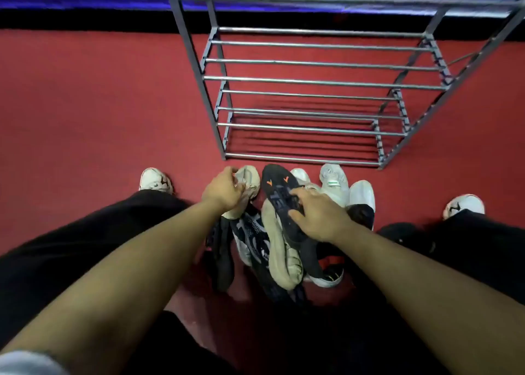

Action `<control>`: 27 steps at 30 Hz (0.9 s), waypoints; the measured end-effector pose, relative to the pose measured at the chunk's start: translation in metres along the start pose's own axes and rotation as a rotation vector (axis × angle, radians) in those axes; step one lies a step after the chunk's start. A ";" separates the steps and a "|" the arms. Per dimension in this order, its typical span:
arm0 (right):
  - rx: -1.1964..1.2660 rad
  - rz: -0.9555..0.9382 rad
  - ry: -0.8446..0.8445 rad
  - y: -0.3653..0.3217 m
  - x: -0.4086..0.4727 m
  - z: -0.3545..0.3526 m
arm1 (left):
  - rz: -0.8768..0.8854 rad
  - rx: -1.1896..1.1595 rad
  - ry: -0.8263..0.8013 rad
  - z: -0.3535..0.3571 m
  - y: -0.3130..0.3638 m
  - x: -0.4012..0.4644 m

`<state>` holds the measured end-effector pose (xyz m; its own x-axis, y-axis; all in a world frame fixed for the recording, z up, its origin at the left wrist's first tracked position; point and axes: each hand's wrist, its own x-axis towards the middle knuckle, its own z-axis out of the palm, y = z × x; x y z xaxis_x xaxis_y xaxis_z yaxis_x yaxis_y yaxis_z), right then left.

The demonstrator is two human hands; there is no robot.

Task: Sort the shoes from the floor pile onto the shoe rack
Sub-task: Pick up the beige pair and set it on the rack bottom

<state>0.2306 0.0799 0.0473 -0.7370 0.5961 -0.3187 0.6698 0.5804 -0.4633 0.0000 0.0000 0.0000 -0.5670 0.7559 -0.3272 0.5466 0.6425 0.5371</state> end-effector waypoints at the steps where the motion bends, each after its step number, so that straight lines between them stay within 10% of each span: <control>1: -0.034 0.021 -0.031 0.003 0.002 0.005 | -0.091 0.006 0.008 0.005 -0.008 0.006; 6: -0.187 0.070 -0.136 0.017 0.008 0.036 | -0.390 0.041 -0.061 0.034 -0.040 0.007; 10: -0.303 0.081 -0.191 0.017 0.014 0.043 | -0.512 -0.511 -0.005 0.051 -0.051 0.006; 19: -0.052 0.034 -0.070 0.008 0.006 0.030 | -0.705 -0.713 0.264 0.029 -0.038 0.003; 27: 0.018 -0.198 -0.230 -0.021 -0.024 0.048 | -0.541 -1.122 -0.103 -0.053 0.033 -0.037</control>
<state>0.2296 0.0265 0.0251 -0.8560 0.3298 -0.3981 0.5104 0.6615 -0.5494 0.0060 -0.0131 0.0713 -0.4764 0.4678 -0.7445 -0.5965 0.4501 0.6645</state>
